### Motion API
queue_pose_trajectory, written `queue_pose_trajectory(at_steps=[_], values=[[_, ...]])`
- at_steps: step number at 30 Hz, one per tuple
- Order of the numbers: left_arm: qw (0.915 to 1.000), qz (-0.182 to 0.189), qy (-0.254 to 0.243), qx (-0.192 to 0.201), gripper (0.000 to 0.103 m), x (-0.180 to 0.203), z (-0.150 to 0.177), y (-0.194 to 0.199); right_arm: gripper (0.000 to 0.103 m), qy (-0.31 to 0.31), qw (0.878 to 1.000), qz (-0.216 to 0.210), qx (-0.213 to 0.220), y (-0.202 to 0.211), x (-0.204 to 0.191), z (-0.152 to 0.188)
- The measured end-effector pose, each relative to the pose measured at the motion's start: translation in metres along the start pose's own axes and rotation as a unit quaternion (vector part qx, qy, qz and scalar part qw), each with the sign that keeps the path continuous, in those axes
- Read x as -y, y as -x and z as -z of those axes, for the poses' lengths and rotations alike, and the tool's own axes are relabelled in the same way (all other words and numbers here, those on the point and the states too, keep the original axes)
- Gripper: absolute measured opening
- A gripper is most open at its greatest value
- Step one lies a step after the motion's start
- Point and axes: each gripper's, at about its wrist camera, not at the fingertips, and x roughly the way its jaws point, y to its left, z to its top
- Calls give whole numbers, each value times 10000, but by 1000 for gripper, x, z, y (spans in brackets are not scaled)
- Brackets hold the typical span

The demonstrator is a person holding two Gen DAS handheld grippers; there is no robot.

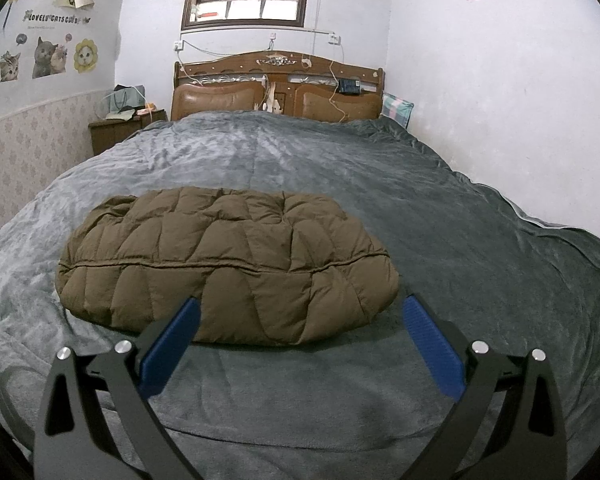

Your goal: Fold large clothes

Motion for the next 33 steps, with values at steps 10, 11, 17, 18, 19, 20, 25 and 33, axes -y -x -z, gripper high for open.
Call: queue_pose_trajectory(at_steps=[10, 11, 17, 18, 19, 20, 25, 33], values=[[10000, 3, 4, -10, 100, 1, 1, 0, 101, 6, 10000, -5, 0, 0, 0, 0], [10000, 2, 3, -10, 100, 1, 1, 0, 101, 7, 10000, -3, 0, 0, 0, 0], [10000, -11, 1, -16, 100, 1, 0, 0, 101, 9, 10000, -6, -1, 0, 0, 0], [10000, -9, 3, -23, 100, 1, 1, -1, 101, 7, 10000, -5, -1, 1, -1, 0], [10000, -13, 5, -29, 100, 1, 1, 0, 101, 6, 10000, -5, 1, 1, -1, 0], [10000, -19, 8, -33, 100, 1, 0, 0, 101, 6, 10000, -5, 1, 0, 0, 0], [10000, -16, 13, -40, 100, 2, 0, 0, 101, 11, 10000, -9, 0, 1, 0, -1], [10000, -6, 29, -43, 100, 1, 1, -1, 101, 11, 10000, -8, 1, 1, 0, -1]])
